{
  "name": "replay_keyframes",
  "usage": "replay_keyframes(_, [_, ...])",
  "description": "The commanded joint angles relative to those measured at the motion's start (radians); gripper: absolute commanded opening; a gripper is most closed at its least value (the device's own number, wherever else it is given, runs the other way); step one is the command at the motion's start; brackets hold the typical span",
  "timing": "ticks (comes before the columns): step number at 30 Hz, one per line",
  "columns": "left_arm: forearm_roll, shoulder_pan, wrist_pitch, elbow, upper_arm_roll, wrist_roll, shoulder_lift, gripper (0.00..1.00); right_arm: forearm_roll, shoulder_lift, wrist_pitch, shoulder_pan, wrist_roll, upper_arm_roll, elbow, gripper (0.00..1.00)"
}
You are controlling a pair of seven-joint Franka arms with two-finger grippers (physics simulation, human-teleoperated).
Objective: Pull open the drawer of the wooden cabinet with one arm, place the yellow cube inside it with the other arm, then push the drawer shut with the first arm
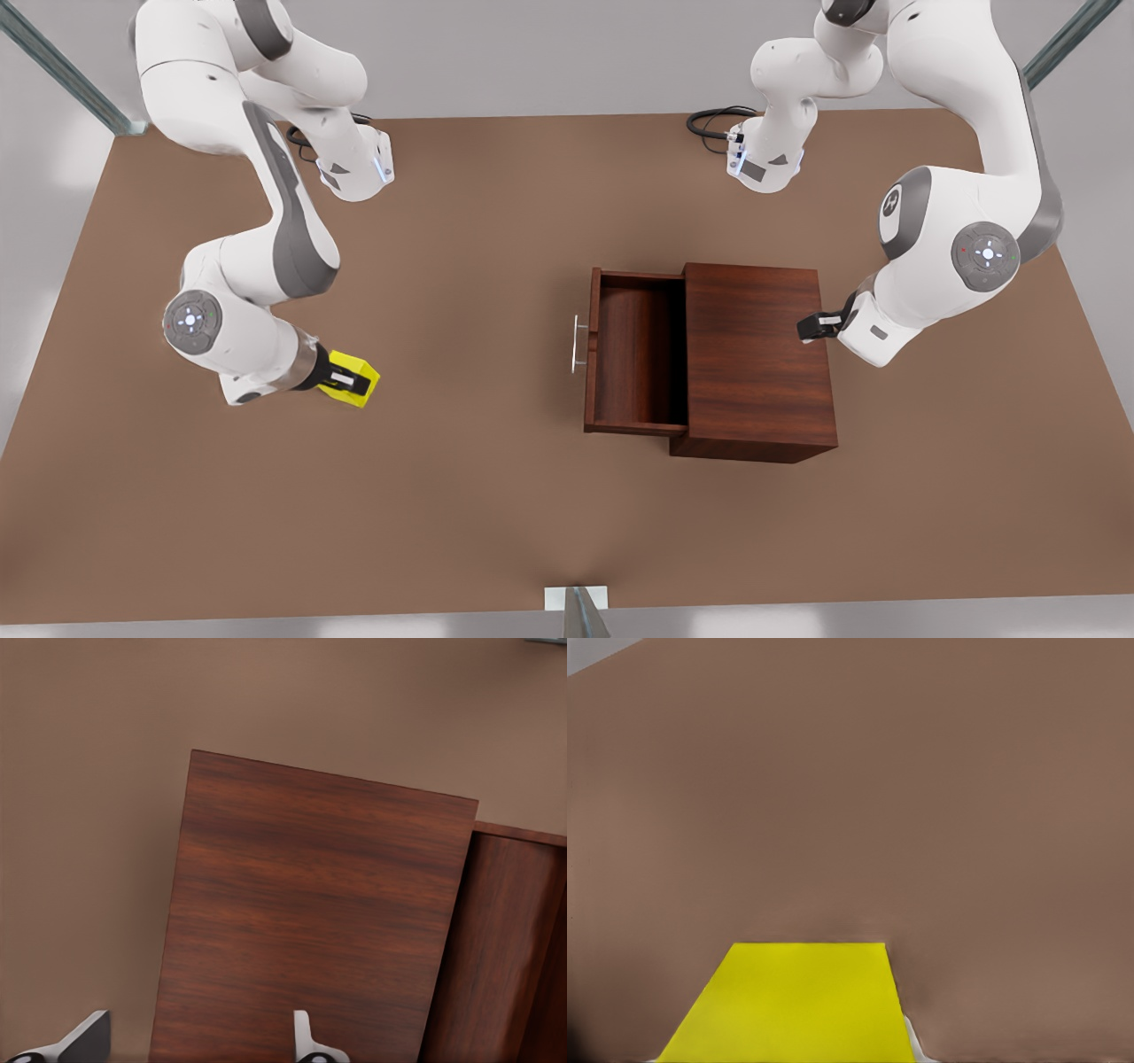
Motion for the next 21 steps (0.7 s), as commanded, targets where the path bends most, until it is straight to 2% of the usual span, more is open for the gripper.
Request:
replay_keyframes(1, [0.001,0.0,-0.002,0.001,0.0,0.012,-0.001,1.0,0.041,0.037,-0.176,0.057,0.861,0.0,0.085,0.48])
replay_keyframes(5, [0.001,0.0,-0.002,0.001,0.0,0.012,-0.001,1.0,0.073,0.181,-0.159,0.239,1.139,-0.001,0.315,0.48])
replay_keyframes(6, [0.001,0.0,-0.002,0.001,0.0,0.012,-0.001,1.0,0.073,0.218,-0.104,0.302,1.189,-0.007,0.36,0.48])
replay_keyframes(9, [0.001,0.0,-0.002,0.001,0.0,0.01,-0.001,1.0,0.076,0.266,0.023,0.394,1.266,-0.001,0.407,0.48])
replay_keyframes(10, [0.001,0.0,-0.002,0.001,0.0,0.012,-0.001,1.0,0.076,0.273,0.053,0.394,1.272,0.034,0.418,0.48])
replay_keyframes(12, [0.001,0.0,-0.002,0.001,0.0,0.012,-0.001,1.0,0.082,0.273,0.053,0.393,1.295,0.077,0.458,0.49])
replay_keyframes(14, [0.001,0.0,-0.002,0.001,0.0,0.012,-0.001,1.0,0.122,0.279,0.068,0.412,1.305,0.085,0.489,0.49])
replay_keyframes(17, [0.001,0.0,-0.002,-0.001,0.0,0.012,-0.001,1.0,0.12,0.374,0.163,0.495,1.322,0.053,0.516,0.49])
replay_keyframes(21, [0.001,0.0,-0.002,0.001,0.0,0.012,-0.001,1.0,0.12,0.468,0.163,0.572,1.354,0.034,0.578,0.49])
